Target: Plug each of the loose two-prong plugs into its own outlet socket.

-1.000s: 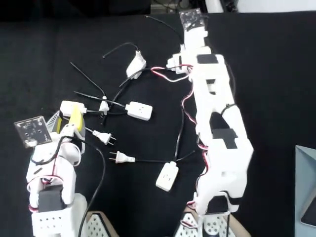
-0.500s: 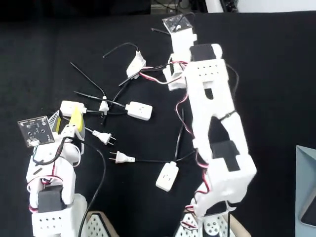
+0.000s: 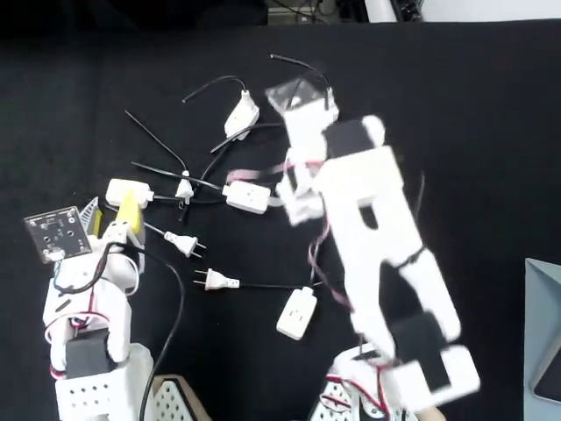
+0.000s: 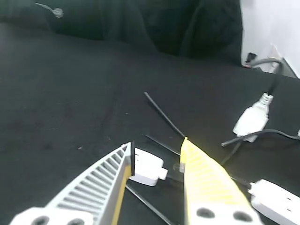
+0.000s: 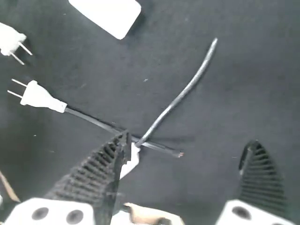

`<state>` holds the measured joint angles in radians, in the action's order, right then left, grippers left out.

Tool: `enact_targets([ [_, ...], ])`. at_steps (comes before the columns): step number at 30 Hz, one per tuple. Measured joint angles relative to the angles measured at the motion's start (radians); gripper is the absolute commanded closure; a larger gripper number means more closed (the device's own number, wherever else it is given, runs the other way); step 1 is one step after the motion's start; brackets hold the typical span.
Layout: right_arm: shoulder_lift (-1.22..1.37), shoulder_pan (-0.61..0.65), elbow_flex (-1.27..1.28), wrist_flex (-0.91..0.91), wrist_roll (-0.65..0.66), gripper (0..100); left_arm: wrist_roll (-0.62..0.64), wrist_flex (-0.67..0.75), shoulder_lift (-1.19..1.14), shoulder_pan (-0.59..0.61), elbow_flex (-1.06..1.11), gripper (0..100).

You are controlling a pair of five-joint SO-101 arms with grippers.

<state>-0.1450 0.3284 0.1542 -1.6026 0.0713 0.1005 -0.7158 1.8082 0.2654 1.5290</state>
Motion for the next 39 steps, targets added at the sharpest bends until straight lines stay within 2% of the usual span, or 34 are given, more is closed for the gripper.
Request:
enact_targets([
  [5,-0.130,0.114,0.315,0.183,-0.244,63.8,0.000,0.009,0.000,0.054,0.000,83],
  [10,-0.150,0.247,0.525,0.324,-0.502,63.9,0.000,0.011,0.000,0.068,0.000,83],
  [18,-0.020,0.430,0.539,0.446,-0.746,63.9,0.000,0.017,0.000,0.068,0.000,83],
  [22,0.117,0.482,0.479,0.502,-0.841,63.9,0.000,0.017,0.000,0.068,0.000,83],
  [29,0.310,0.491,0.325,0.497,-0.901,63.9,0.000,0.017,0.000,0.068,0.000,83],
  [34,0.368,0.493,0.288,0.496,-0.901,63.9,0.000,0.017,0.000,0.068,0.000,83],
  [39,0.368,0.485,0.265,0.450,-0.841,63.9,0.000,0.017,0.000,0.068,0.000,83],
])
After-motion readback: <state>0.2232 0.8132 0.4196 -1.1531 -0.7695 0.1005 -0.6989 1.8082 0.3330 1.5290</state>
